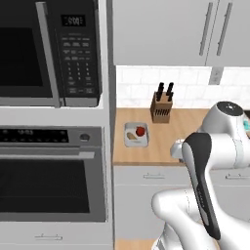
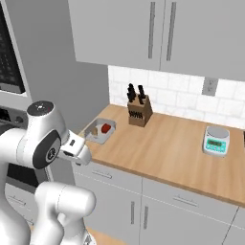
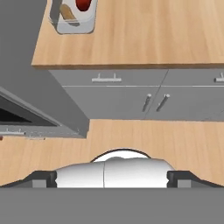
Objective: Take the meat container that has the shrimp and place it on the second highest rack of the freezer. Then take the vegetable container that has the bell pepper and sweet potato and place it on the highest rack of the freezer.
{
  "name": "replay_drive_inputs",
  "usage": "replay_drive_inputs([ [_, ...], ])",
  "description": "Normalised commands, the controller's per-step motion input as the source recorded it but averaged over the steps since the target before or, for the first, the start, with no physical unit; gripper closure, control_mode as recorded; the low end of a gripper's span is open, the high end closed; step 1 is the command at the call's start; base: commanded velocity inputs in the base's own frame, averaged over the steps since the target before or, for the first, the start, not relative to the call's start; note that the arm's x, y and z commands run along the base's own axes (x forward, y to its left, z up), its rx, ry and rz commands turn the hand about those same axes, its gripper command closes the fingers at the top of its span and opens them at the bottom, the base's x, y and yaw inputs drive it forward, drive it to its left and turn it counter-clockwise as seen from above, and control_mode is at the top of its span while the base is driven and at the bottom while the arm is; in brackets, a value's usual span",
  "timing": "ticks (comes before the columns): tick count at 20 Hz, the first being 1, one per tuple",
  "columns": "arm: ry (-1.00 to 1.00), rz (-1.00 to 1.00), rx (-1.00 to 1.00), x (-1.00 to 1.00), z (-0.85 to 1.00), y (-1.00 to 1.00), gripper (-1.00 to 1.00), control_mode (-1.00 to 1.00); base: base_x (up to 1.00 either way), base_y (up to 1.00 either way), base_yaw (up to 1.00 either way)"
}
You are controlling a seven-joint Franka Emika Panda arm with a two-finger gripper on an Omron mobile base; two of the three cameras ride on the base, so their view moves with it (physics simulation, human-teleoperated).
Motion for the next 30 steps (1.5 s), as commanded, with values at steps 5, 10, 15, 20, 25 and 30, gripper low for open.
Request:
replay_drive_inputs([
  [5, 0.0, 0.0, 0.0, 0.0, 0.0, 0.0, -1.0, 1.0, 0.42, -0.03, 0.12],
  [10, 0.0, 0.0, 0.0, 0.0, 0.0, 0.0, -1.0, 1.0, 0.47, 0.0, 0.06],
  [15, 0.0, 0.0, 0.0, 0.0, 0.0, 0.0, -1.0, 1.0, 0.48, 0.0, 0.04],
  [20, 0.0, 0.0, 0.0, 0.0, 0.0, 0.0, -1.0, 1.0, 0.37, 0.0, 0.01],
  [25, 0.0, 0.0, 0.0, 0.0, 0.0, 0.0, -1.0, 1.0, 0.2, -0.01, 0.01],
  [30, 0.0, 0.0, 0.0, 0.0, 0.0, 0.0, -1.0, 1.0, 0.0, 0.0, 0.0],
])
